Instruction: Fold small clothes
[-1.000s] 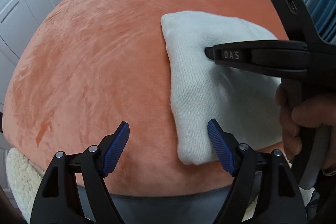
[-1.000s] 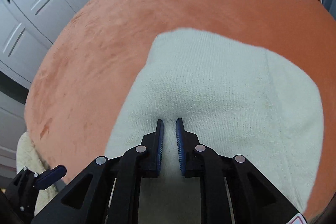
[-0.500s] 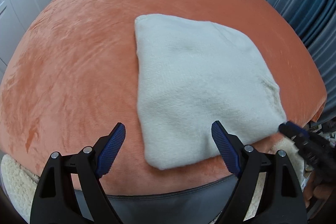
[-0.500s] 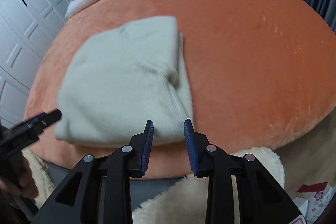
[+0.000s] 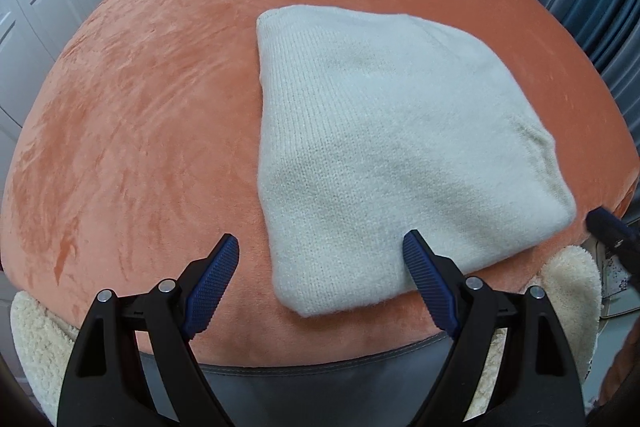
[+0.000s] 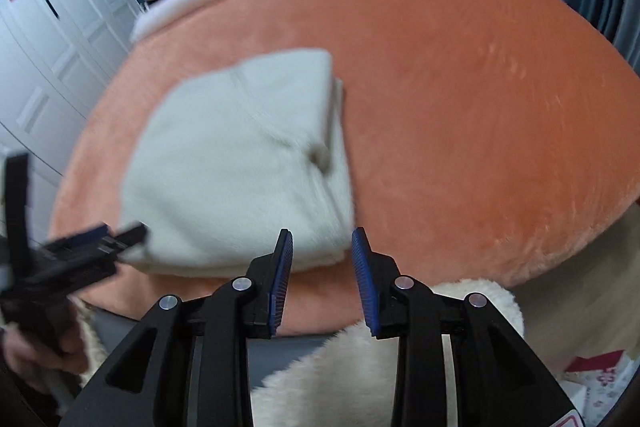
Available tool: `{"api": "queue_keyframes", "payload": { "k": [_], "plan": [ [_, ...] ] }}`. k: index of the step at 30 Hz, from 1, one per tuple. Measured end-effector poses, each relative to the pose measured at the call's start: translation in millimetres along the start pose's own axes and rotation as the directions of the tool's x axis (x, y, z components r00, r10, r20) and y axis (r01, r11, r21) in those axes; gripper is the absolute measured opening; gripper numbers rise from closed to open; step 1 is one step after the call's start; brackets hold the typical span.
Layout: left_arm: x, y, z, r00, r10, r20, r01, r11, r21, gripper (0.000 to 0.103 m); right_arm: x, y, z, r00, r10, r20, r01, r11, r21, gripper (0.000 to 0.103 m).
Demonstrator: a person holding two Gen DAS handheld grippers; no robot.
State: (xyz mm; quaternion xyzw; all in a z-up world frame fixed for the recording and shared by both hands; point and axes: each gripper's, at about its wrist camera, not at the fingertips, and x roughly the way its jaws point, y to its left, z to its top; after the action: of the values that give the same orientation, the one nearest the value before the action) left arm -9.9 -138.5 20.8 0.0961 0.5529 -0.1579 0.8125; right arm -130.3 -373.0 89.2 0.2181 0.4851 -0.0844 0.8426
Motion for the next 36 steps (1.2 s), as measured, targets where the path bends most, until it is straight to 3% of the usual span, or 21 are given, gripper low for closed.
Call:
{"api": "queue_keyframes", "payload": {
  "k": [5, 6, 8, 11, 12, 14, 15, 17, 20, 22, 24, 26, 27, 29, 31, 34, 35, 36],
  "plan": [
    [16, 1, -6, 0.999, 0.01, -0.044, -0.01, 1.0, -0.006, 0.084, 71, 19, -13, 0.983, -0.116, -0.145, 0.11, 0.993, -0.052, 0.036],
    [20, 2, -7, 0.998, 0.012, -0.054, -0.012, 1.0, -0.007, 0.084, 77, 17, -15, 0.983, -0.091, -0.158, 0.086, 0.996, -0.035, 0.042],
    [24, 6, -8, 0.998, 0.002, -0.065, -0.003, 1.0, -0.022, 0.086, 71, 11, -11, 0.984, -0.053, -0.171, 0.056, 0.998, 0.013, 0.041],
    [10, 13, -1, 0.993, -0.101, -0.062, 0.096, 0.993, -0.075, 0.084, 47, 3, 1, 0.992, 0.004, -0.128, 0.003, 0.999, 0.052, 0.041],
    [1, 16, 3, 0.988, -0.15, -0.034, 0.146, 0.984, -0.098, 0.086, 42, -1, 5, 0.995, 0.034, -0.098, -0.027, 0.997, 0.068, 0.046],
    [-14, 24, 17, 0.978, -0.206, 0.041, 0.21, 0.967, -0.142, 0.092, 31, -10, 15, 0.995, 0.09, -0.03, -0.086, 0.99, 0.114, 0.066],
    [-18, 27, 25, 0.974, -0.216, 0.07, 0.225, 0.962, -0.154, 0.096, 36, -14, 17, 0.994, 0.107, -0.012, -0.104, 0.985, 0.135, 0.074],
    [-14, 35, 42, 0.971, -0.22, 0.098, 0.234, 0.957, -0.174, 0.098, 50, -23, 26, 0.988, 0.153, -0.015, -0.148, 0.973, 0.179, 0.078],
    [22, 47, 59, 0.972, -0.234, 0.032, 0.236, 0.946, -0.221, 0.098, 86, -33, 33, 0.964, 0.258, -0.069, -0.232, 0.937, 0.263, 0.078],
    [48, 56, 63, 0.961, -0.277, -0.02, 0.261, 0.926, -0.272, 0.098, 107, -33, 34, 0.945, 0.312, -0.098, -0.272, 0.916, 0.295, 0.078],
    [67, 62, 62, 0.921, -0.389, -0.027, 0.359, 0.873, -0.33, 0.098, 127, -26, 35, 0.923, 0.365, -0.123, -0.315, 0.899, 0.302, 0.079],
    [80, 61, 61, 0.893, -0.45, -0.023, 0.412, 0.834, -0.367, 0.098, 144, -11, 34, 0.908, 0.405, -0.105, -0.361, 0.885, 0.293, 0.086],
    [86, 60, 62, 0.88, -0.475, -0.025, 0.432, 0.82, -0.375, 0.098, 151, -3, 35, 0.909, 0.403, -0.103, -0.362, 0.888, 0.284, 0.09],
    [96, 58, 65, 0.875, -0.484, -0.021, 0.438, 0.809, -0.392, 0.098, 157, 8, 39, 0.914, 0.392, -0.105, -0.356, 0.898, 0.26, 0.098],
    [98, 54, 70, 0.881, -0.472, -0.034, 0.421, 0.815, -0.399, 0.098, 164, 18, 46, 0.925, 0.362, -0.115, -0.33, 0.916, 0.228, 0.098],
    [94, 46, 78, 0.897, -0.437, -0.06, 0.383, 0.839, -0.388, 0.098, 168, 18, 49, 0.925, 0.367, -0.095, -0.335, 0.908, 0.251, 0.094],
    [90, 42, 80, 0.907, -0.415, -0.063, 0.365, 0.853, -0.373, 0.095, 167, 17, 50, 0.93, 0.357, -0.086, -0.325, 0.909, 0.26, 0.087],
    [85, 38, 81, 0.918, -0.393, -0.063, 0.347, 0.868, -0.356, 0.089, 166, 19, 53, 0.934, 0.348, -0.081, -0.316, 0.911, 0.266, 0.065]
  ]
}}
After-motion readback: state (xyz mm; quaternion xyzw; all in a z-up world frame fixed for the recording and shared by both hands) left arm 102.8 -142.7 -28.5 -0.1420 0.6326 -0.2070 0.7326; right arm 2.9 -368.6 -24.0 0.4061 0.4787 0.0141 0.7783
